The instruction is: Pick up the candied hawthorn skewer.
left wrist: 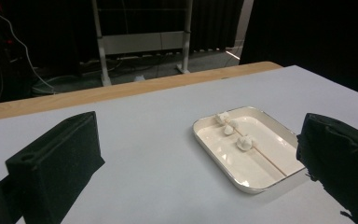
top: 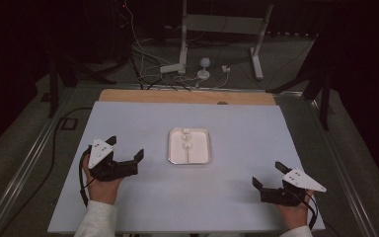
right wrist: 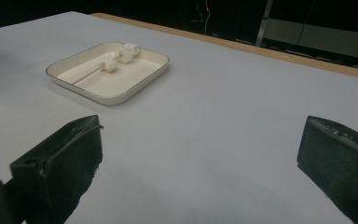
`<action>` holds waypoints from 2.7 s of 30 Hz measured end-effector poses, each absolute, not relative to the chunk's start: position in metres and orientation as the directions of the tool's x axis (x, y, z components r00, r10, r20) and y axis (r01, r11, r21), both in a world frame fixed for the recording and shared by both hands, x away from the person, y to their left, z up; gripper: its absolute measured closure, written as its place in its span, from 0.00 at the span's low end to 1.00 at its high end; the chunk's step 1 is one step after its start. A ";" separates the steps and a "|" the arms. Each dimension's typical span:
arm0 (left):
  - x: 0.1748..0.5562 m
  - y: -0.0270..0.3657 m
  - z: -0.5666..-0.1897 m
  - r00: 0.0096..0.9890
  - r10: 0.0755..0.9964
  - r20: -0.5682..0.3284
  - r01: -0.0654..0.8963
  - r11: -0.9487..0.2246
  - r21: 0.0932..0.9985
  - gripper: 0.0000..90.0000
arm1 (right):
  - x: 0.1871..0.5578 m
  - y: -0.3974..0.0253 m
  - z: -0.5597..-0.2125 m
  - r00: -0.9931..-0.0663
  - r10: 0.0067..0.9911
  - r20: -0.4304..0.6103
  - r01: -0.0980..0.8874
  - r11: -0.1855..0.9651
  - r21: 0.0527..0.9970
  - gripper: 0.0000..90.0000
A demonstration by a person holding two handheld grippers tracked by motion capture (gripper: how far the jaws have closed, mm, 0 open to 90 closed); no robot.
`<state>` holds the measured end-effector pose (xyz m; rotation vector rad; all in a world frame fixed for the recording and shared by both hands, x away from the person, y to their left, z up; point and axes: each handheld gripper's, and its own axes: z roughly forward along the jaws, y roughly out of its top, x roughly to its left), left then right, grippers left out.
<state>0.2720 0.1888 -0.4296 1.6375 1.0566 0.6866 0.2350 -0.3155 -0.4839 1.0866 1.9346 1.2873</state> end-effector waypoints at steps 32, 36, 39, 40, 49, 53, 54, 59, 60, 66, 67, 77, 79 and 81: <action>0.301 0.149 -0.443 0.527 0.846 -0.081 0.367 -0.141 0.920 0.01 | 0.235 -0.316 -0.483 -0.508 0.861 -0.020 0.312 0.205 0.928 0.00; 0.305 0.139 -0.447 0.538 0.839 -0.086 0.378 -0.148 0.914 0.01 | 0.235 -0.316 -0.484 -0.507 0.862 -0.021 0.311 0.205 0.928 0.00; 0.307 0.135 -0.449 0.542 0.836 -0.084 0.382 -0.156 0.911 0.01 | 0.235 -0.316 -0.483 -0.507 0.861 -0.021 0.311 0.205 0.928 0.00; 0.308 0.133 -0.450 0.544 0.835 -0.084 0.382 -0.157 0.910 0.01 | 0.235 -0.316 -0.483 -0.508 0.861 -0.021 0.311 0.205 0.928 0.00; 0.316 0.116 -0.459 0.558 0.826 -0.081 0.403 -0.184 0.897 0.01 | 0.235 -0.315 -0.484 -0.509 0.861 -0.021 0.311 0.206 0.928 0.00; 0.319 0.108 -0.462 0.562 0.823 -0.086 0.410 -0.186 0.893 0.01 | 0.235 -0.315 -0.484 -0.509 0.861 -0.020 0.311 0.206 0.928 0.00; 0.320 0.106 -0.463 0.565 0.821 -0.084 0.411 -0.191 0.891 0.01 | 0.235 -0.315 -0.484 -0.509 0.861 -0.021 0.311 0.206 0.928 0.00; 0.323 0.098 -0.467 0.570 0.817 -0.087 0.418 -0.198 0.887 0.01 | 0.235 -0.315 -0.484 -0.509 0.860 -0.020 0.312 0.207 0.927 0.00; 0.324 0.096 -0.468 0.572 0.816 -0.086 0.420 -0.202 0.885 0.01 | 0.235 -0.316 -0.484 -0.509 0.860 -0.021 0.311 0.207 0.927 0.00; 0.329 0.084 -0.474 0.578 0.812 -0.085 0.429 -0.215 0.877 0.01 | 0.235 -0.316 -0.484 -0.510 0.860 -0.019 0.314 0.206 0.927 0.00; 0.330 0.082 -0.476 0.578 0.812 -0.086 0.432 -0.214 0.876 0.01 | 0.235 -0.316 -0.484 -0.510 0.860 -0.019 0.314 0.206 0.927 0.00; 0.340 0.064 -0.486 0.570 0.817 -0.084 0.454 -0.229 0.861 0.01 | 0.235 -0.315 -0.484 -0.510 0.860 -0.021 0.314 0.209 0.926 0.00; 0.343 0.061 -0.489 0.567 0.819 -0.083 0.462 -0.233 0.855 0.01 | 0.235 -0.315 -0.484 -0.511 0.860 -0.021 0.315 0.210 0.926 0.00; 0.345 0.057 -0.493 0.563 0.822 -0.082 0.472 -0.239 0.849 0.01 | 0.235 -0.315 -0.484 -0.510 0.860 -0.021 0.315 0.210 0.926 0.00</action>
